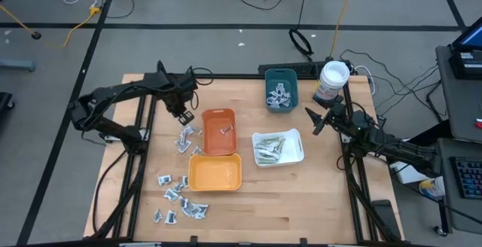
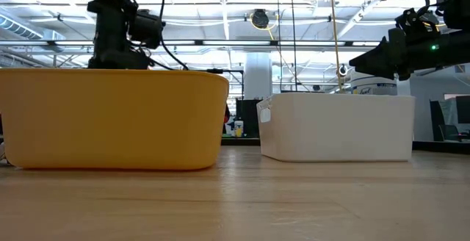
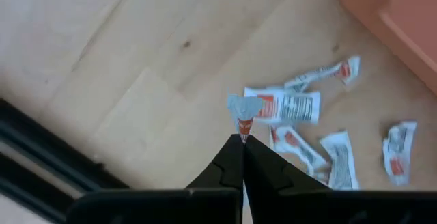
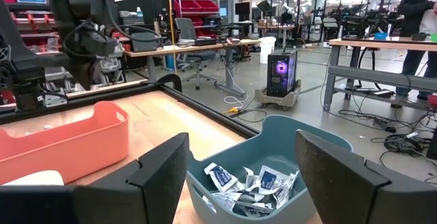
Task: Pick & Place First Aid Supplies
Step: Put the orange sachet into the orange bin
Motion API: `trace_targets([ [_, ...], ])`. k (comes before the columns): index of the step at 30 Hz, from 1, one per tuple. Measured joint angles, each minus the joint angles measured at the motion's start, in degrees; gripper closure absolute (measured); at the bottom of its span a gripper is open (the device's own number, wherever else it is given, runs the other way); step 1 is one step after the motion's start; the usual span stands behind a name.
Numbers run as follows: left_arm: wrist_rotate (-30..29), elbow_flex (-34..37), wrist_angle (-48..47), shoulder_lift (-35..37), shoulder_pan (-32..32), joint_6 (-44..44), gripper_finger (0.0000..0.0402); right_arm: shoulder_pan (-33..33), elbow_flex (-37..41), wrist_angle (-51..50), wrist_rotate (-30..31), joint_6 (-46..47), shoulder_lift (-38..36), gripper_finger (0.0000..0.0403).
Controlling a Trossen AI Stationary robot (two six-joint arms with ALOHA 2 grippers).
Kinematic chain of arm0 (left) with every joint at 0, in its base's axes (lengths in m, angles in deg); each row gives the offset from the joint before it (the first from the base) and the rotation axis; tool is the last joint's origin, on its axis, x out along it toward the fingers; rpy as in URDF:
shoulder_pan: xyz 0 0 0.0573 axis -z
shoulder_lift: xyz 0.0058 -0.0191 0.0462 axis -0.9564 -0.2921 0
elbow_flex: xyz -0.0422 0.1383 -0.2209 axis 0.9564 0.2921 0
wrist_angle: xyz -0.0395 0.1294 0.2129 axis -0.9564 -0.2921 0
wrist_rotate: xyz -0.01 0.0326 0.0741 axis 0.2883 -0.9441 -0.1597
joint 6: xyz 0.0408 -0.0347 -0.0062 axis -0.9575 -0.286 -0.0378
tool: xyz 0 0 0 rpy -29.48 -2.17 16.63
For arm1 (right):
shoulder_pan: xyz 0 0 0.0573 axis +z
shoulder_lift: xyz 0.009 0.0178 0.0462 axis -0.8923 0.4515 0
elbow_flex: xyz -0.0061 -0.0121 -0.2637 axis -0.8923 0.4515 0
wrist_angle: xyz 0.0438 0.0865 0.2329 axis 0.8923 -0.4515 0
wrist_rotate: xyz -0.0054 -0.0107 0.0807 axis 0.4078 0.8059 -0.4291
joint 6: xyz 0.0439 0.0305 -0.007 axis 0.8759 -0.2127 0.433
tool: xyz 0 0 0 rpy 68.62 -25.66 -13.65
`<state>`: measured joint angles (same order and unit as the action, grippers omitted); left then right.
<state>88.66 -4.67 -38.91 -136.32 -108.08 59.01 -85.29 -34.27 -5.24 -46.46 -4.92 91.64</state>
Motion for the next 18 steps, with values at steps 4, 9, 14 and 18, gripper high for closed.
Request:
trace_targets([
  [4, 0.1, -0.8, -1.1, -0.1, 2.7, 1.6, 0.0399, 0.0, 0.0, 0.0, 0.0, 0.0, 0.0, 0.0142],
  [9, 0.2, -6.4, -0.9, -3.9, 8.8, 4.5, 0.0400, 0.0, 0.0, 0.0, 0.0, 0.0, 0.0, 0.0143],
  [14, 1.4, -15.1, -2.1, -10.6, 14.2, 6.5, 0.0400, 0.0, 0.0, 0.0, 0.0, 0.0, 0.0, 0.0140],
  [18, 2.2, -22.9, -3.8, -16.0, 17.1, 7.2, 0.0400, 0.0, 0.0, 0.0, 0.0, 0.0, 0.0, 0.0140],
])
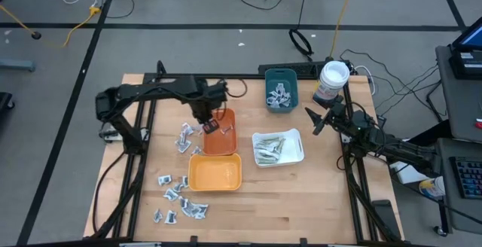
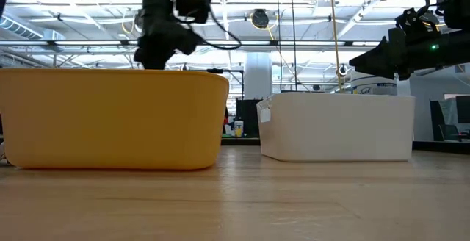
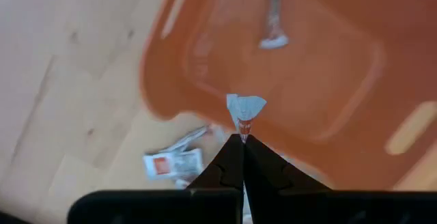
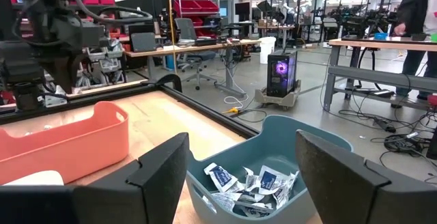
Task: Pick & Place First Aid Supplies
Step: Put the orange sachet into the orange bin
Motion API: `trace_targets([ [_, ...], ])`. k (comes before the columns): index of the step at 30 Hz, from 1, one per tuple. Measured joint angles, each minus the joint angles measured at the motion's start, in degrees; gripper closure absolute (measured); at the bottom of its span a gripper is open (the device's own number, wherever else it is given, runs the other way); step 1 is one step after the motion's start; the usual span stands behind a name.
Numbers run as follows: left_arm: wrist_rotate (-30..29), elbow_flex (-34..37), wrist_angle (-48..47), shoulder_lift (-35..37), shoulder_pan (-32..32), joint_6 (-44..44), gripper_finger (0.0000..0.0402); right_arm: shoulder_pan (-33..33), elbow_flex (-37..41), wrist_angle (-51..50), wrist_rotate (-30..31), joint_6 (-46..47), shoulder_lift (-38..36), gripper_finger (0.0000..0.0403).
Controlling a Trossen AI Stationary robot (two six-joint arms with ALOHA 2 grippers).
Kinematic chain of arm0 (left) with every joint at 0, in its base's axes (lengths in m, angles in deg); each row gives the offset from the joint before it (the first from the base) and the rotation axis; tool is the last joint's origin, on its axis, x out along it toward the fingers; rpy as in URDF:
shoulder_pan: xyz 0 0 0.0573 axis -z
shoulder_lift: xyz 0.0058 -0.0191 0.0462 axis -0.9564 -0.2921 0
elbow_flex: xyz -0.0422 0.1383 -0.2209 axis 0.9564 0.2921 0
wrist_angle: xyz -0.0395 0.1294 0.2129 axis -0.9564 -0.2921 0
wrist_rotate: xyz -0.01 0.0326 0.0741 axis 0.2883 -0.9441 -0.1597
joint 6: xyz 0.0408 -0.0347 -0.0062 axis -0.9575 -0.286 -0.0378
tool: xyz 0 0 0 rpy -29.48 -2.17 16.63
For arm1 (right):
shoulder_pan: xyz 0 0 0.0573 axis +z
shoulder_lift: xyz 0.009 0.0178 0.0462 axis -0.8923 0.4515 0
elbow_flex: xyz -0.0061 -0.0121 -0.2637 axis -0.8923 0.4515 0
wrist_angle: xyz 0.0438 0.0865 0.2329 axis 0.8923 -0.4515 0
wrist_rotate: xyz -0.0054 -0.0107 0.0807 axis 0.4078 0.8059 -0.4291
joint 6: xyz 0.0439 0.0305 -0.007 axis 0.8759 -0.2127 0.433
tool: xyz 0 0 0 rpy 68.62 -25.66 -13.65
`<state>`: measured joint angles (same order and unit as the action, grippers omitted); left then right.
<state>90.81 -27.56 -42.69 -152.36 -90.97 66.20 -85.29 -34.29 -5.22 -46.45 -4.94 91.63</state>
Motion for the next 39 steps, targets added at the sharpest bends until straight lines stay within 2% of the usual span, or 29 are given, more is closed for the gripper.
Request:
trace_targets([
  [4, 0.1, -5.1, 0.1, -3.6, 1.6, 1.0, 0.0401, 0.0, 0.0, 0.0, 0.0, 0.0, 0.0, 0.0140],
  [14, -3.1, -4.9, 4.7, -10.5, 6.6, 4.9, 0.0401, 0.0, 0.0, 0.0, 0.0, 0.0, 0.0, 0.0140],
  [23, -1.1, -4.9, 8.2, -14.1, 7.9, 7.0, 0.0394, 0.0, 0.0, 0.0, 0.0, 0.0, 0.0, 0.0140],
  [28, -0.9, -4.9, 8.1, -13.6, 7.6, 9.3, 0.0351, 0.0, 0.0, 0.0, 0.0, 0.0, 0.0, 0.0140],
  [35, -0.9, -4.9, 8.1, -13.5, 7.2, 8.1, 0.0241, 0.0, 0.0, 0.0, 0.0, 0.0, 0.0, 0.0140],
  [39, 0.4, -4.8, 7.0, -13.1, 6.2, 2.8, 0.0192, 0.0, 0.0, 0.0, 0.0, 0.0, 0.0, 0.0140],
])
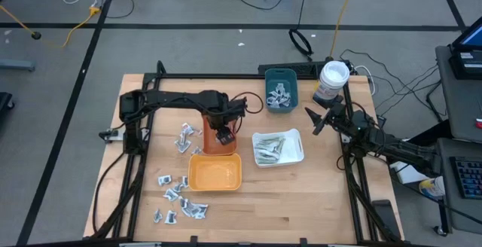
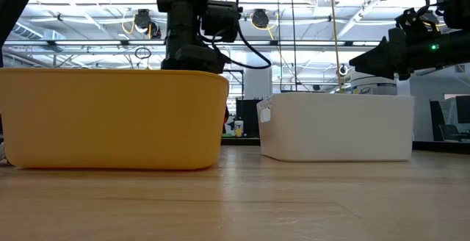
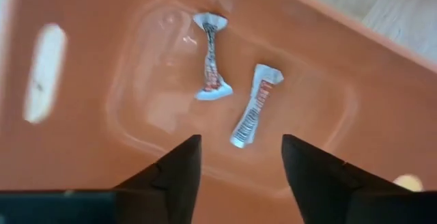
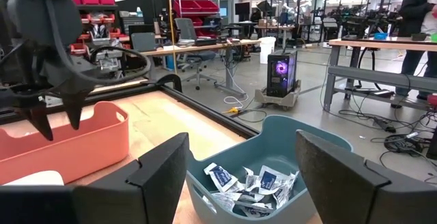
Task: Pick & Place First Aid Supplies
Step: Put the orange sachet into the orange bin
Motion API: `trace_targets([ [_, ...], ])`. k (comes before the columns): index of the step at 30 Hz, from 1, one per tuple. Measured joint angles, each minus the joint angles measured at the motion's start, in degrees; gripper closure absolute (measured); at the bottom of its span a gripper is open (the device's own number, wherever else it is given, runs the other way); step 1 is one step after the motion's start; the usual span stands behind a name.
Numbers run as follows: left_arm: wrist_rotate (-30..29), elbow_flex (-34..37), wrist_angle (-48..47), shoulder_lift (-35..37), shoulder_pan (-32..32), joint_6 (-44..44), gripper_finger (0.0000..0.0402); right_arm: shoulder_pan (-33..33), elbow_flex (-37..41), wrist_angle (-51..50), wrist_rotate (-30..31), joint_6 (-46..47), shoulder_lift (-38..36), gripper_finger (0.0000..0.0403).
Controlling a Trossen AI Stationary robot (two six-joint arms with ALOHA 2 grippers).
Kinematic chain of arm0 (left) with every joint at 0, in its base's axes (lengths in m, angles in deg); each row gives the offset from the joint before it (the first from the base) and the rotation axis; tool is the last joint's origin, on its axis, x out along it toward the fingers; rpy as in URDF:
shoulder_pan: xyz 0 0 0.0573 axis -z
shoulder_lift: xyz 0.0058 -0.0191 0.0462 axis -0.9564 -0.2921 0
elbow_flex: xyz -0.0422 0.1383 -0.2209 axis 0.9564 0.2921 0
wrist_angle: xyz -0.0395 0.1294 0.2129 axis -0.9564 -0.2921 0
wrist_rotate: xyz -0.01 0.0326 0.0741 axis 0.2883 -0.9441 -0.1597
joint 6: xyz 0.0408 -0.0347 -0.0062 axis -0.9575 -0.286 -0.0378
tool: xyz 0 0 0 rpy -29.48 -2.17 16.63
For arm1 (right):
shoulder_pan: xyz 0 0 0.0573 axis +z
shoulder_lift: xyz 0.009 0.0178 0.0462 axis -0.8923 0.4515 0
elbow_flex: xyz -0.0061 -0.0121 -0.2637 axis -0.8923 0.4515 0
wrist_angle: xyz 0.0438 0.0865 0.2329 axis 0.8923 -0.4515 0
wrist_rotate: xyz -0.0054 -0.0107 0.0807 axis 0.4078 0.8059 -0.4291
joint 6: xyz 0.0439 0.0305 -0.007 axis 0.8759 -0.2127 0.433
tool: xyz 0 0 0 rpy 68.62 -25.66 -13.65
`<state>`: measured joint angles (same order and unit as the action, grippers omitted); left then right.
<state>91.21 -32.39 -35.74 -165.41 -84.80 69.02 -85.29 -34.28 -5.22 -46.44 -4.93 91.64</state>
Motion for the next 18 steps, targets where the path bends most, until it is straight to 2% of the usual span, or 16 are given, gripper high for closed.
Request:
trace_targets([
  [5, -0.4, 0.0, -0.8, 1.9, -1.2, -7.9, 0.0161, 0.0, 0.0, 0.0, 0.0, 0.0, 0.0, 0.0140],
  [10, -0.4, 0.9, -2.1, 4.4, -2.1, -17.4, 0.0149, 0.0, 0.0, 0.0, 0.0, 0.0, 0.0, 0.0140],
  [14, -0.4, 6.7, 0.8, 9.3, -2.5, -20.7, 0.0147, 0.0, 0.0, 0.0, 0.0, 0.0, 0.0, 0.0140],
  [18, -0.4, 15.7, 8.8, 16.1, -3.0, -21.0, 0.0147, 0.0, 0.0, 0.0, 0.0, 0.0, 0.0, 0.0140],
])
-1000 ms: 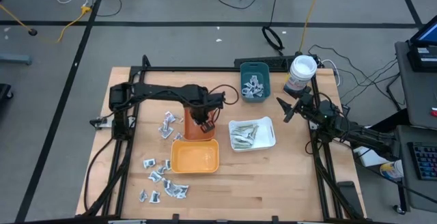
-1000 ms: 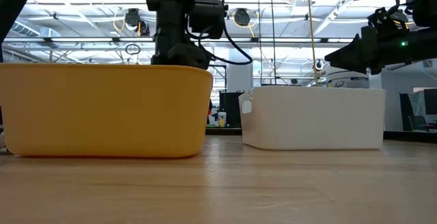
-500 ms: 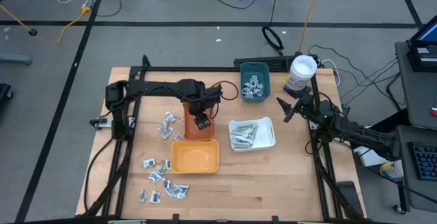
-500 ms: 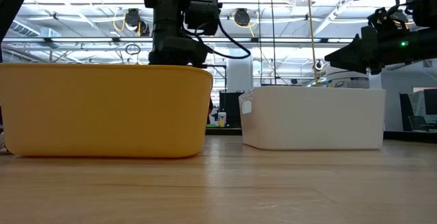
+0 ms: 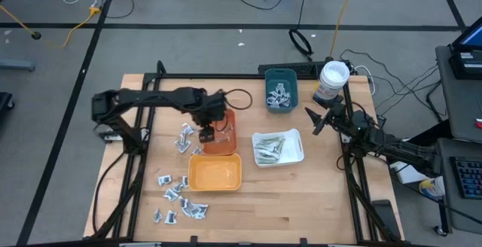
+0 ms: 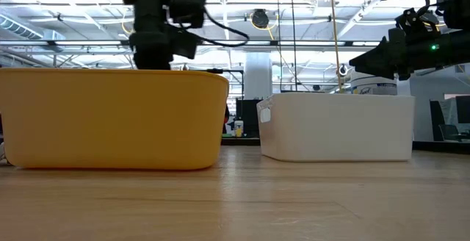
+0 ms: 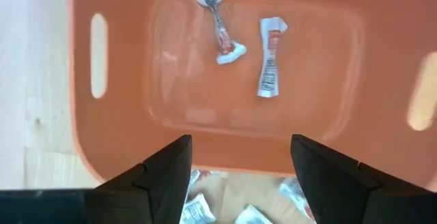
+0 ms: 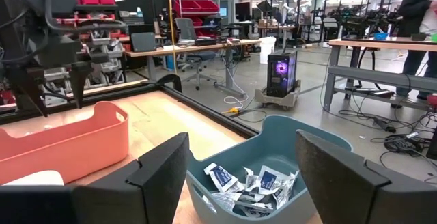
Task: Pick & Place First Aid Supplies
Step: Put the orange sachet into the orange bin
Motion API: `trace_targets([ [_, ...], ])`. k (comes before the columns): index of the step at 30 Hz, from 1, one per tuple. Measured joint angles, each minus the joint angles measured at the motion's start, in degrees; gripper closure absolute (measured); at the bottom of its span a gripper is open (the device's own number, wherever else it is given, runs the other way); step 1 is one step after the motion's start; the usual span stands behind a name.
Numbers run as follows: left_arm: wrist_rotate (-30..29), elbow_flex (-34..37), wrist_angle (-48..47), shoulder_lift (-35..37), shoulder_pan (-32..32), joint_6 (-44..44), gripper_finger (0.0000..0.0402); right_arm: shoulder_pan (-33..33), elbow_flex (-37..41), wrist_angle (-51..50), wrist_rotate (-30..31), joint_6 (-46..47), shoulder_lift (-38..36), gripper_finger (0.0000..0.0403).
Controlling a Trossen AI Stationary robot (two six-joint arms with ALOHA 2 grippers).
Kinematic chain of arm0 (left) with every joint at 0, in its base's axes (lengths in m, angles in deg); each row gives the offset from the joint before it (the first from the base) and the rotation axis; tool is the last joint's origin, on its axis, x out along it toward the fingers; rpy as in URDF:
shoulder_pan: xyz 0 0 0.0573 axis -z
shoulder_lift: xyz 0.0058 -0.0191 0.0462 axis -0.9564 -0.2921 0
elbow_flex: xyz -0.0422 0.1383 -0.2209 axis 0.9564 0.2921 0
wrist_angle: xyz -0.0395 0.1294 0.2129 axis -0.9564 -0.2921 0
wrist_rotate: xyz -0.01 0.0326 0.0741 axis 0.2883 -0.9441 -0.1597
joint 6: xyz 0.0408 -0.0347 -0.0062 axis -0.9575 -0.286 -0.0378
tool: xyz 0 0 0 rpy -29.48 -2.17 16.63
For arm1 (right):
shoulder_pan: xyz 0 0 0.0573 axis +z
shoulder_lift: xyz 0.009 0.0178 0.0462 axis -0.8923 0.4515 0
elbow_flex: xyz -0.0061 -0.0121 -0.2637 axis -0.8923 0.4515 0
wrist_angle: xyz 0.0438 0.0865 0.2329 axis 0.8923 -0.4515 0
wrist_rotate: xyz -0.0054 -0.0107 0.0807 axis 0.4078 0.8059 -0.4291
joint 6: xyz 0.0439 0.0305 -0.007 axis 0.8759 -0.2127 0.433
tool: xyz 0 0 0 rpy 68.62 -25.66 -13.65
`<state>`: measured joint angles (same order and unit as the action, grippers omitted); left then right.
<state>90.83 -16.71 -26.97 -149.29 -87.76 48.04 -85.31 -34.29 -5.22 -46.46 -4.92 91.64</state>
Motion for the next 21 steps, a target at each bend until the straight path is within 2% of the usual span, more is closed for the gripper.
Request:
trace_targets([
  [5, -0.1, 10.2, 9.1, 8.0, -1.6, 0.8, 0.0146, 0.0, 0.0, 0.0, 0.0, 0.0, 0.0, 0.0140],
  [11, -0.1, 20.1, 15.5, 16.2, -4.7, 0.8, 0.0146, 0.0, 0.0, 0.0, 0.0, 0.0, 0.0, 0.0140],
  [17, 0.0, 27.0, 18.9, 23.4, -7.9, 2.4, 0.0146, 0.0, 0.0, 0.0, 0.0, 0.0, 0.0, 0.0140],
  [21, 0.1, 29.8, 19.8, 24.7, -9.1, 6.2, 0.0146, 0.0, 0.0, 0.0, 0.0, 0.0, 0.0, 0.0140],
])
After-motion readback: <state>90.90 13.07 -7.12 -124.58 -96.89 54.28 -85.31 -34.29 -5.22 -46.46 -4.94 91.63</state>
